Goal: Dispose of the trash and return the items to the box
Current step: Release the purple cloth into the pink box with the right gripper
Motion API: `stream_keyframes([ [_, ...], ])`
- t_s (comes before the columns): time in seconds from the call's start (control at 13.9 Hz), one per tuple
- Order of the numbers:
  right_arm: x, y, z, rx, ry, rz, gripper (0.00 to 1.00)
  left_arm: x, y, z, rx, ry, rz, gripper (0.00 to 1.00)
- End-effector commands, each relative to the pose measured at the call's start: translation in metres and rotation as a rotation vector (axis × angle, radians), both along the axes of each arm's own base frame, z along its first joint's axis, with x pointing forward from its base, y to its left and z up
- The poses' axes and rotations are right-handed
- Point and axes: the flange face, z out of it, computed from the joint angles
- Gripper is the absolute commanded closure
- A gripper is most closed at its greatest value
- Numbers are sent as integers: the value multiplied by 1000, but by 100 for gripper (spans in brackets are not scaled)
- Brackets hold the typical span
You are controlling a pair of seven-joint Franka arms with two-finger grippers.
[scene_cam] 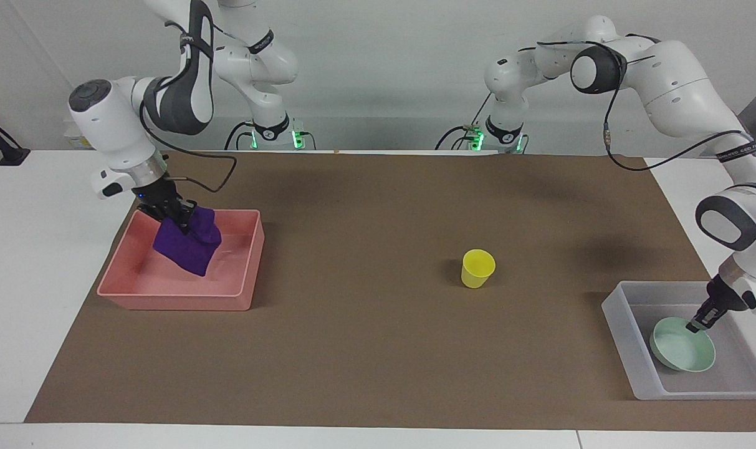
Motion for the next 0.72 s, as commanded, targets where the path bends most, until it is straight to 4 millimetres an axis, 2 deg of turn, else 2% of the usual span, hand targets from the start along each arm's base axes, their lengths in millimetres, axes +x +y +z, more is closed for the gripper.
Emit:
stream_keyframes([
  [0.0,0,-11,-27,-18,-8,7,100,-12,-15,47,30,21,-100,15],
  [0.07,-3,-9,-39,-19,-3,2,100,-15,-25,70,33,10,-113,7],
  [0.14,-3,-8,-45,-25,-25,-2,100,-19,-47,86,36,11,-150,4],
  [0.22,-4,-7,-48,-26,-29,-1,89,-24,-67,105,50,3,-186,0],
  [0.29,-6,-7,-50,-25,-23,-3,66,-33,-87,116,53,8,-215,0],
  [0.36,-6,-3,-53,-21,-18,2,35,-44,-108,126,55,10,-241,0],
  [0.43,-5,-3,-52,-22,-21,1,0,-54,-127,131,58,19,-269,0],
  [0.5,-2,-2,-48,-23,-28,5,0,-64,-149,135,60,26,-300,0],
  [0.65,9,6,-29,-26,-58,21,0,-76,-205,131,57,54,-382,0],
])
